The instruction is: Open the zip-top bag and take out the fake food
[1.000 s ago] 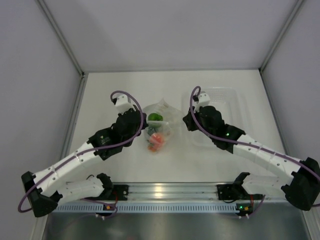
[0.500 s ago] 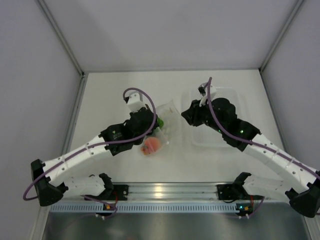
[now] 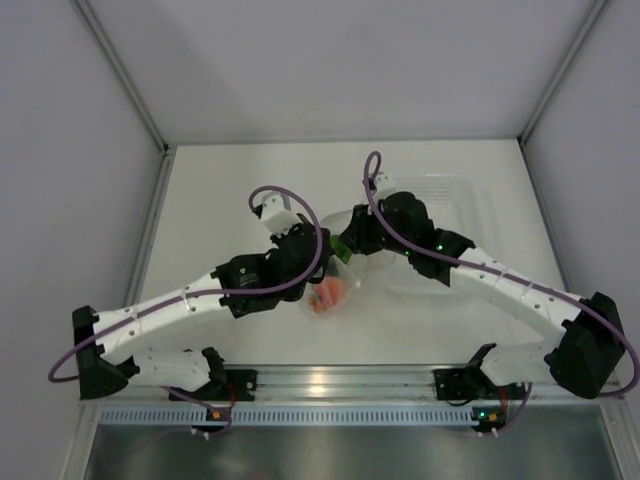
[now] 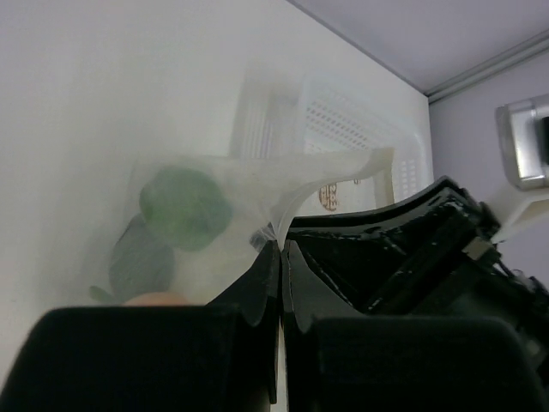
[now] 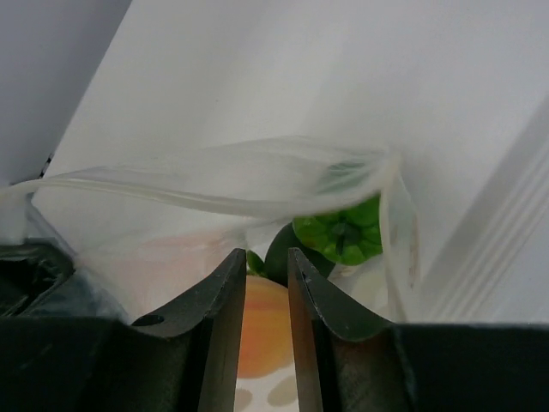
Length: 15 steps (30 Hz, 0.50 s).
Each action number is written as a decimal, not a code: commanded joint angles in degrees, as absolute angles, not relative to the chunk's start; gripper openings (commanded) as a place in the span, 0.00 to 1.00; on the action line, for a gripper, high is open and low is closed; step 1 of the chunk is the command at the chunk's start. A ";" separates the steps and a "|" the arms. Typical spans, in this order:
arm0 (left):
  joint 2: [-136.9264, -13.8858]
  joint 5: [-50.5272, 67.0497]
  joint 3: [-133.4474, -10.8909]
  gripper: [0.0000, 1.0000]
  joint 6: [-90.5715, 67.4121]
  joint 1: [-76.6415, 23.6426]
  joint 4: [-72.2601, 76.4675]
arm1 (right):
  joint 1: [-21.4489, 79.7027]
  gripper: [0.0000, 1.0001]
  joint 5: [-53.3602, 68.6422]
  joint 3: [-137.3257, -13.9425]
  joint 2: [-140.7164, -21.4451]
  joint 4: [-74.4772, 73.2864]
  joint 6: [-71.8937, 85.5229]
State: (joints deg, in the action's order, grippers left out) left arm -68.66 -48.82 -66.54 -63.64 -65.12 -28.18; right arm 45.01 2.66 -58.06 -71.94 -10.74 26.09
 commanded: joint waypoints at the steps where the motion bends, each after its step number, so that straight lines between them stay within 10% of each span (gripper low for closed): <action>1: -67.07 -53.96 -68.82 0.00 -68.80 -65.92 -26.54 | 45.62 0.28 0.62 -58.80 -74.17 -4.66 26.55; 15: -56.26 -50.71 -54.85 0.00 -71.90 -65.92 -26.89 | 46.14 0.44 -0.35 -63.89 -87.89 -8.00 19.34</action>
State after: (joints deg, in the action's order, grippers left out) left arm -59.77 -50.28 -56.86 -71.68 -65.73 -28.14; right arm 45.28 -0.03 -60.12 -87.33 -9.06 20.95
